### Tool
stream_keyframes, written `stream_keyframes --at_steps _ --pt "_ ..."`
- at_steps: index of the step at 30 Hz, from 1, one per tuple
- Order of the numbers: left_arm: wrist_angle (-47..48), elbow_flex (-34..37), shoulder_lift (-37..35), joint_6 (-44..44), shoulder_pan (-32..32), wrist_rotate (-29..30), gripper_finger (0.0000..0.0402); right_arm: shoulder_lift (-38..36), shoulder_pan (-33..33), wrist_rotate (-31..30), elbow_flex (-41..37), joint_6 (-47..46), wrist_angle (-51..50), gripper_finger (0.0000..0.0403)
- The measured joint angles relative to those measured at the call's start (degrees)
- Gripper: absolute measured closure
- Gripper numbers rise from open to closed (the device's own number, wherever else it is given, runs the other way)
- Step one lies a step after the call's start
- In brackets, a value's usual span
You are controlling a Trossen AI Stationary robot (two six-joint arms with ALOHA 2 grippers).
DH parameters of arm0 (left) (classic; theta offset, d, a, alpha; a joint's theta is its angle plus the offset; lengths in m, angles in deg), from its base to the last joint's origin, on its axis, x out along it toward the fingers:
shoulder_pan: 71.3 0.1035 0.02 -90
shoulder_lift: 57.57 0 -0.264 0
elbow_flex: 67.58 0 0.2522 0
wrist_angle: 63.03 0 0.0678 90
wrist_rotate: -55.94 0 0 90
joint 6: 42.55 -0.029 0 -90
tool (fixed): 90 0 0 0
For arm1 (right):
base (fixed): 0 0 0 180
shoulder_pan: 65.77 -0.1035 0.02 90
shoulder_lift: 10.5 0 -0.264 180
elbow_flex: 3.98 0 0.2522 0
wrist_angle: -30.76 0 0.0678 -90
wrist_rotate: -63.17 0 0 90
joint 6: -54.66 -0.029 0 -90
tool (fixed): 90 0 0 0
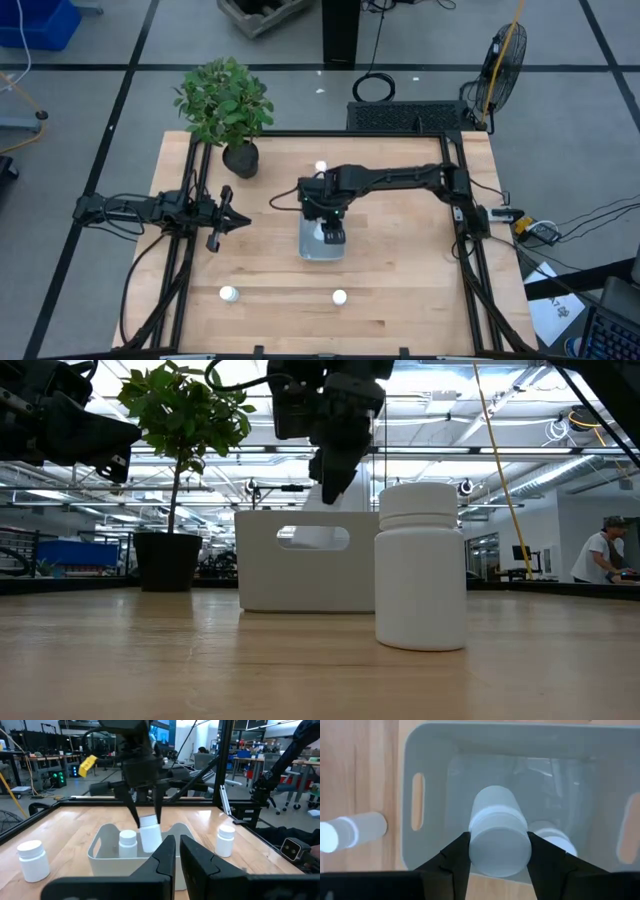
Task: Pick and place pill bottles into a basket
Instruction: Put the white medicine bottle into the gray bin
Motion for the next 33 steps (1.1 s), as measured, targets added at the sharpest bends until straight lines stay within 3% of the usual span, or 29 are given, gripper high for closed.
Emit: stream_keyframes --at_steps 10,24,33 --pt "0.0 0.0 0.02 0.01 0.0 0.0 0.0371 -0.02 -4.27 -1.55 -4.11 -2.03 -0.67 0.0251" --pt "-0.02 0.0 0.01 0.0 -0.01 0.0 0.0371 -0.31 -4.24 -1.72 -11.38 -2.6 2.23 0.0248" --pt "-0.02 0.0 0.0 0.0 0.0 0.0 0.0371 -0.05 -4.73 -3.08 -11.6 -1.38 3.2 0.0209"
